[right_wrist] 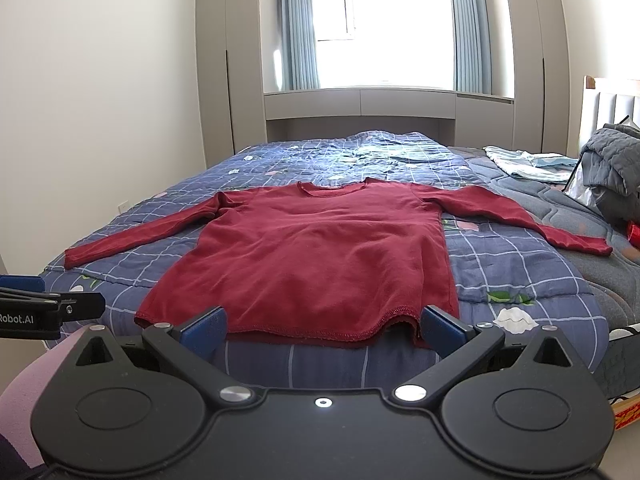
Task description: Fold small clothes
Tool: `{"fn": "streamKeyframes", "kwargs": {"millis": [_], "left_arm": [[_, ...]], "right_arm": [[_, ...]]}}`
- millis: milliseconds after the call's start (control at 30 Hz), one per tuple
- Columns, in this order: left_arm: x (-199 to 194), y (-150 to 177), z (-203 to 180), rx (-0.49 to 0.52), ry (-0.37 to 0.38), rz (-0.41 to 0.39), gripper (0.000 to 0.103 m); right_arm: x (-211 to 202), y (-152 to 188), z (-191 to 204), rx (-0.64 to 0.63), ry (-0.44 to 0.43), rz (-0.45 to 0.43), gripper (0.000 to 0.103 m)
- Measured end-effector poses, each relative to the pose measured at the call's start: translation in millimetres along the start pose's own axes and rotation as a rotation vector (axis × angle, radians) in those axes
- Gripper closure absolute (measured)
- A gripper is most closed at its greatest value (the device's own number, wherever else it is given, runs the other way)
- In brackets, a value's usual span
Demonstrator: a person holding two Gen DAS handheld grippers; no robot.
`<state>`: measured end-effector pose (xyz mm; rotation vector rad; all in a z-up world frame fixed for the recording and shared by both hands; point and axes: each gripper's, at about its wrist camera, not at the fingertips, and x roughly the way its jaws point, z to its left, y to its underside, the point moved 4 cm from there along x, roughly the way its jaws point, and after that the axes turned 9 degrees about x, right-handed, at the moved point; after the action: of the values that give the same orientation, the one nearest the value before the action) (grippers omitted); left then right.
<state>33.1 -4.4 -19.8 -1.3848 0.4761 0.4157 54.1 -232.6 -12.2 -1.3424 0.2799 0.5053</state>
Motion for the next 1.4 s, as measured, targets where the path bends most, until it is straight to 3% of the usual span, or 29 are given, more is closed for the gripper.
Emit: {"fn": "streamKeyframes", "kwargs": {"millis": [933, 1167, 1400], "left_arm": [[7, 2, 3, -0.019, 0.010, 0.035, 0.000], [13, 7, 4, -0.024, 0.020, 0.080, 0.000], [21, 3, 19, -0.099, 0.011, 0.095, 0.000]], "right_arm": [[0, -1, 1, -0.006, -0.006, 0.007, 0.000], [5, 0, 6, -0.051, 0.038, 0.029, 0.000], [12, 6, 10, -0.111, 0.093, 0.063, 0.000]]}}
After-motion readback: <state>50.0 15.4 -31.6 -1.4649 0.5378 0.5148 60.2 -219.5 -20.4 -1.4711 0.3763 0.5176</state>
